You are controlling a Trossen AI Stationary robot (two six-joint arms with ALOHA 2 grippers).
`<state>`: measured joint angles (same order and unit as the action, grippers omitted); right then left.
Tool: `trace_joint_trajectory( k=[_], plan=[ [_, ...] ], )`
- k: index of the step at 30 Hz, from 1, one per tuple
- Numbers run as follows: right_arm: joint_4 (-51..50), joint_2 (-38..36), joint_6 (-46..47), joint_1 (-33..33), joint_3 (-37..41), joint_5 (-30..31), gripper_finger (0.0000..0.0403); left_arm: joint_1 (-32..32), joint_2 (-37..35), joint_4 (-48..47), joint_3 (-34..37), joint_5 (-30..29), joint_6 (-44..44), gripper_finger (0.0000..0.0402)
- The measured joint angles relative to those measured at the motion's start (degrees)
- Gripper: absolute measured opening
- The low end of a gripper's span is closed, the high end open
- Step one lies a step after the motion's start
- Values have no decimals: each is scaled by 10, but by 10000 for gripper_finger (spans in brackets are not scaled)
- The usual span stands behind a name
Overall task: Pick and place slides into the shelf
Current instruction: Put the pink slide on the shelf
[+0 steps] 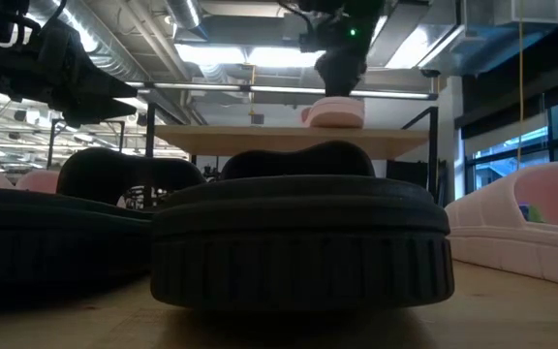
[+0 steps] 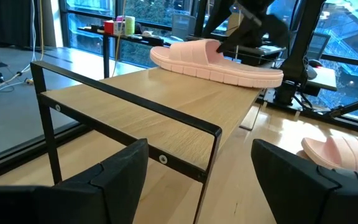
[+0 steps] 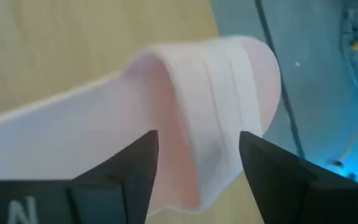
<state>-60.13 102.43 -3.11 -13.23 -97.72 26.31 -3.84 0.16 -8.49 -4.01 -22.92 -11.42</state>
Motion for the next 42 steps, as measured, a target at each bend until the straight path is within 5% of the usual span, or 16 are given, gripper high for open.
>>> trace_joint_trajectory(
  k=[11,18,28,42],
  plan=[
    [-150,0,39,34,-137,-6,225,0,0,0,0,0,0,276],
    [-249,-12,92,120,-173,-5,225,0,0,0,0,0,0,276],
    [-205,-101,202,327,26,75,225,0,0,0,0,0,0,276],
    [103,-129,291,520,277,64,225,0,0,0,0,0,0,276]
  ],
)
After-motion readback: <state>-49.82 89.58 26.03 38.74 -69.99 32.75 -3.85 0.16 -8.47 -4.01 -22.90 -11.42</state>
